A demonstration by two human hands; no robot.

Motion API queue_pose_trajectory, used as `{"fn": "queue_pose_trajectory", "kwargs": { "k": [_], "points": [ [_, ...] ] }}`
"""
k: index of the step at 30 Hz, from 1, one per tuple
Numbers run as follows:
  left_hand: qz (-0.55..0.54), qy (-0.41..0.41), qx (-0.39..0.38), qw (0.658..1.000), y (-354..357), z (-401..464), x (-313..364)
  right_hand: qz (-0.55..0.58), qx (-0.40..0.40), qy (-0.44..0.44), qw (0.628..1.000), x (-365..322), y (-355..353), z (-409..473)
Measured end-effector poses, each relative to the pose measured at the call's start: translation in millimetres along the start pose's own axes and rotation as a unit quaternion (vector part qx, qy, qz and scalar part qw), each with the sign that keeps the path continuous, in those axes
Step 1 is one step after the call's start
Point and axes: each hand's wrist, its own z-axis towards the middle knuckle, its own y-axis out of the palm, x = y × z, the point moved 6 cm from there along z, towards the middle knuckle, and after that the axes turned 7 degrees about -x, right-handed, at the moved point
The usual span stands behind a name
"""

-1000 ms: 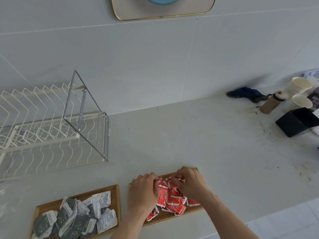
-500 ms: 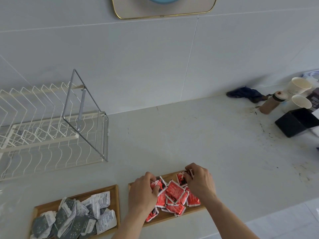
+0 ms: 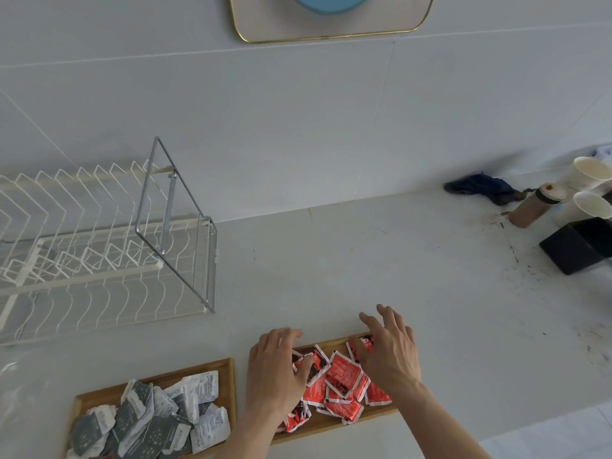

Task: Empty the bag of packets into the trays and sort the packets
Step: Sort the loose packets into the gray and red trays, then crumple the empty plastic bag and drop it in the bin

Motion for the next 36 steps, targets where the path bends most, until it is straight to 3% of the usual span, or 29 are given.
{"fn": "queue_pose_trajectory", "kwargs": {
  "k": [8, 15, 29, 36],
  "points": [
    [0.072, -0.004, 0.064, 0.995, -46.9, -7.7, -35.1, -0.039, -0.030, -0.058, 0.997, -61.7, -2.2, 11.7],
    [0.092, -0.027, 0.097, 0.991, -84.3, -34.3, -105.4, -0.065, -0.023, -0.084, 0.994, -147.7, 2.8, -7.7],
    [0.058, -0.127, 0.126, 0.982, -179.5, -126.5, -325.7, -0.068, -0.039, -0.152, 0.985, -370.0, 81.1, -81.1],
    [0.010, -0.188, 0.134, 0.973, -208.5, -155.8, -432.1, -0.053, -0.085, -0.183, 0.978, -460.4, 120.1, -108.1]
  ]
}}
